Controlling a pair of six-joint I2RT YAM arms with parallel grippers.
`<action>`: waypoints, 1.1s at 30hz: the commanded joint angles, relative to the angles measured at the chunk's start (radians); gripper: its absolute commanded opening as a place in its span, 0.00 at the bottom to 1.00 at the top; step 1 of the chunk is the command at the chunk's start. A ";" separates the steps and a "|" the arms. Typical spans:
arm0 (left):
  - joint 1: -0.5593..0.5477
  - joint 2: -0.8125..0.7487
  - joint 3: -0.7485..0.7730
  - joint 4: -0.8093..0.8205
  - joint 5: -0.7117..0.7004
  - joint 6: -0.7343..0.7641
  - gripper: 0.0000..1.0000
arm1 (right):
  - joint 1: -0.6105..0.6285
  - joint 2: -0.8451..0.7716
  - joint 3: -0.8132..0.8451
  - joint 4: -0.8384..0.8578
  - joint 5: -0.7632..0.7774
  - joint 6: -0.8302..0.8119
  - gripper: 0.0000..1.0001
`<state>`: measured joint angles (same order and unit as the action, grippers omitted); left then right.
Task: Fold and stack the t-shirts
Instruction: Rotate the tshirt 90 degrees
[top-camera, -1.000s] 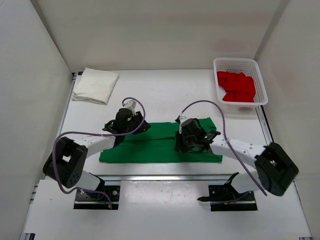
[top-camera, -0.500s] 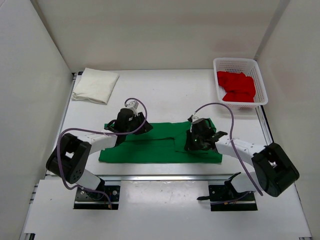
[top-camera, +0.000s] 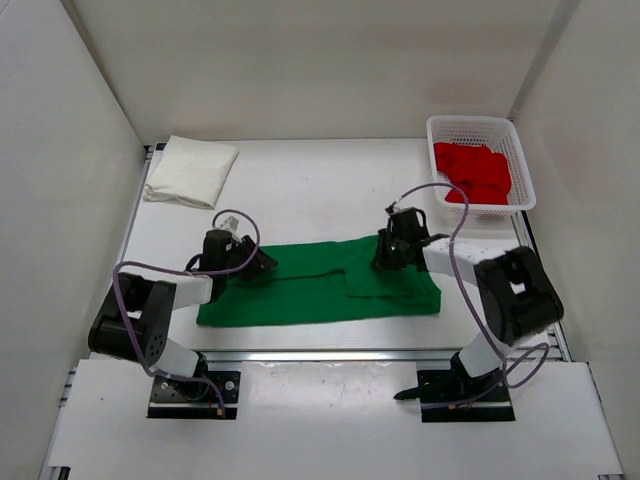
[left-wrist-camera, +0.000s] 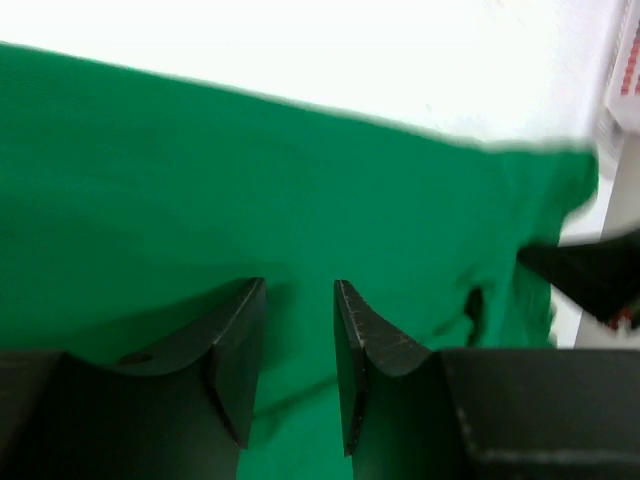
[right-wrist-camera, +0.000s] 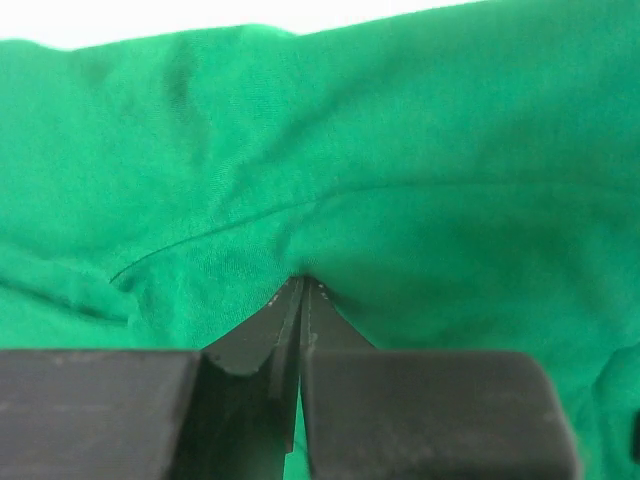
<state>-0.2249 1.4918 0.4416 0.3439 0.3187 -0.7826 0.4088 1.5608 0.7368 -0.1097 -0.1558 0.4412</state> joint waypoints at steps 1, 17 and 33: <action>-0.062 -0.074 0.044 -0.032 -0.003 0.055 0.44 | -0.005 0.152 0.097 0.038 -0.019 0.010 0.00; -0.112 -0.366 0.031 -0.296 -0.101 0.160 0.35 | 0.010 0.702 1.501 -0.373 -0.170 -0.168 0.36; -0.045 -0.475 0.016 -0.382 -0.130 0.203 0.29 | 0.383 0.195 0.272 0.231 -0.077 0.122 0.45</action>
<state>-0.2592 1.0325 0.4328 -0.0040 0.2039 -0.6060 0.7822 1.7233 0.9726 -0.0296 -0.2485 0.4839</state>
